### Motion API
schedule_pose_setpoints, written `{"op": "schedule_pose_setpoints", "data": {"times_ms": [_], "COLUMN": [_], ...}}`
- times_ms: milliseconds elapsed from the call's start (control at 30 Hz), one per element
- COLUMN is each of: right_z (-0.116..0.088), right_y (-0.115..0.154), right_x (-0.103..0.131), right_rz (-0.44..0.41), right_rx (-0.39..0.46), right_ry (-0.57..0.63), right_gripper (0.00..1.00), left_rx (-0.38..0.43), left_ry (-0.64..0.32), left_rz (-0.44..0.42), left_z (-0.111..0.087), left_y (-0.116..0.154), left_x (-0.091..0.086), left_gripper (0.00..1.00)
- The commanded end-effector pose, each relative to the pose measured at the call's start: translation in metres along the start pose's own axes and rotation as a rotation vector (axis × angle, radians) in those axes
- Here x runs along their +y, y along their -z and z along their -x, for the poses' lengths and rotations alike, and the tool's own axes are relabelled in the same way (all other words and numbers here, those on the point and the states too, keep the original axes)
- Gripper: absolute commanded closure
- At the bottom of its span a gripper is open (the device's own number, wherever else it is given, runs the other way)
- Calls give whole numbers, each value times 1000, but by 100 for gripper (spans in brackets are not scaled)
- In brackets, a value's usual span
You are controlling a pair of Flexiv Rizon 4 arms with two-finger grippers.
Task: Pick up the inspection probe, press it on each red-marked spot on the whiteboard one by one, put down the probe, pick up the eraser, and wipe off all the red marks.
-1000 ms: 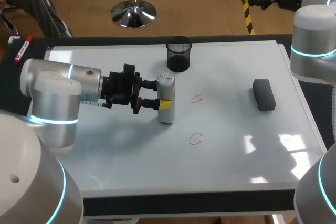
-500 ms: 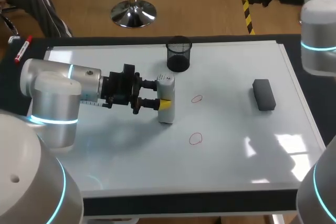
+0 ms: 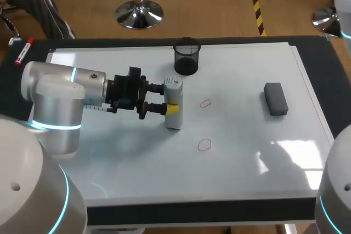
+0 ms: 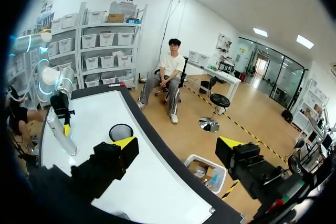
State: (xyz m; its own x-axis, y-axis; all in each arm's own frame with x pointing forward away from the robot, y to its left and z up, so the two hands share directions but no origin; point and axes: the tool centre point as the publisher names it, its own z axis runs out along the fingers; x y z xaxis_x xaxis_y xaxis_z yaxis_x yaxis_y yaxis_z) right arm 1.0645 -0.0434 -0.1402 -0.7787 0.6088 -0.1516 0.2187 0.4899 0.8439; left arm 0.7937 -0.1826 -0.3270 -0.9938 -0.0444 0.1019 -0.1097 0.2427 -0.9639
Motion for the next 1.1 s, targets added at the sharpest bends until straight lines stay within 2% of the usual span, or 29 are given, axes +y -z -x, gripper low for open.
{"op": "schedule_pose_setpoints", "data": {"times_ms": [33,233,567,633,700,733,833,1100], "right_z": [-4,-10,-30,-34,-37,-39,-43,-52], "right_y": [15,30,46,47,48,49,52,67], "right_x": [6,9,5,2,0,-2,-2,1], "right_rz": [-224,-337,-538,-599,-623,-660,-695,-700], "right_rx": [22,-58,-151,-200,-222,-271,-321,-416], "right_ry": [-19,9,-65,-87,-117,-107,-124,-165], "right_gripper": [0,0,0,0,0,0,0,0], "left_rx": [-4,-4,-4,-4,-4,-4,-4,-4], "left_ry": [0,0,0,0,0,0,0,0], "left_rz": [-3,-3,-3,-3,-3,-3,-3,-3], "left_z": [-3,-3,-3,-3,-3,-3,-3,-3], "left_y": [-5,-5,-5,-5,-5,-5,-5,-5], "left_x": [19,19,19,19,19,19,19,19], "left_gripper": [100,100,100,100,100,100,100,100]}}
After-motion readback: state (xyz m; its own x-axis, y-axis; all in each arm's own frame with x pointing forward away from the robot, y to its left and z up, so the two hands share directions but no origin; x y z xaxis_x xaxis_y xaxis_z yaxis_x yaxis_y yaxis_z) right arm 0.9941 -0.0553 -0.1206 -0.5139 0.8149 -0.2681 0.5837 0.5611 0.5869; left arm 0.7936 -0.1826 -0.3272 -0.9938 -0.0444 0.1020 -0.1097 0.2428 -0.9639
